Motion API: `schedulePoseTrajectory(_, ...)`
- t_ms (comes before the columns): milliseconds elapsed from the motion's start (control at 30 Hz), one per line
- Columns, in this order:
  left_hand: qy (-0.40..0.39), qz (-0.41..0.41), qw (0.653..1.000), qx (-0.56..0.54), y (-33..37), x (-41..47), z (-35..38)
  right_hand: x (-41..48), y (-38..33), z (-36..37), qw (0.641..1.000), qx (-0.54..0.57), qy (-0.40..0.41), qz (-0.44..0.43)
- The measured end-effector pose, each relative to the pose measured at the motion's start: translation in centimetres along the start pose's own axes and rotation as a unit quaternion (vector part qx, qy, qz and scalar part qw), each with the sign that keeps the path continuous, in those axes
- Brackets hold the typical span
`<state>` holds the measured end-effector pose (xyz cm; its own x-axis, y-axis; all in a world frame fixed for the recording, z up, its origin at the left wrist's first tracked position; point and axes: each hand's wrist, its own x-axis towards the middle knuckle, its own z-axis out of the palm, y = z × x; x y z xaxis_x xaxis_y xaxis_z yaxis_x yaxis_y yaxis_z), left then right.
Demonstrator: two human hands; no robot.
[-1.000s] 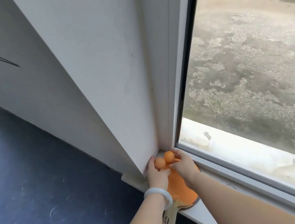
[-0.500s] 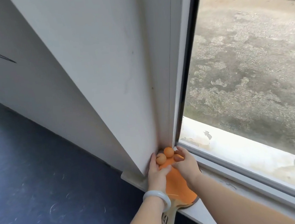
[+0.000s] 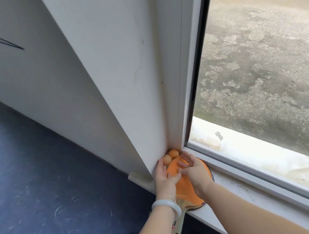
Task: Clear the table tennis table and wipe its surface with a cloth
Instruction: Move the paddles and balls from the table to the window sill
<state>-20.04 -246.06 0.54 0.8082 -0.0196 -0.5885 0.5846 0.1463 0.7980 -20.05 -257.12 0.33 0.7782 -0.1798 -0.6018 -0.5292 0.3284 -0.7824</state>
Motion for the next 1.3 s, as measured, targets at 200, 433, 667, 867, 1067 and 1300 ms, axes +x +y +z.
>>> schedulePoseTrajectory(200,-0.016,0.002,1.0,-0.005,0.2,-0.4,0.1,-0.4,0.6,-0.3,1.0,-0.009,-0.013,-0.003)
schedulePoseTrajectory(433,-0.026,0.001,0.999,0.047,0.4,0.3,-0.2,-0.9,1.0,-1.0,0.999,-0.027,-0.025,-0.011)
schedulePoseTrajectory(667,-0.04,0.012,0.996,0.084,0.7,-0.1,-0.2,-1.3,0.9,-0.9,0.998,-0.049,-0.026,-0.023)
schedulePoseTrajectory(867,-0.047,0.019,0.992,0.113,0.9,-1.0,-0.8,-2.0,0.8,-1.4,0.996,-0.077,-0.023,-0.039)
schedulePoseTrajectory(1067,-0.066,0.029,0.99,0.124,1.7,-3.3,-2.4,-3.7,1.1,-1.5,0.995,-0.095,-0.024,-0.031)
schedulePoseTrajectory(1300,-0.047,0.021,0.984,0.173,1.2,-5.9,-8.0,-7.0,0.4,1.9,0.985,-0.159,-0.064,-0.009)
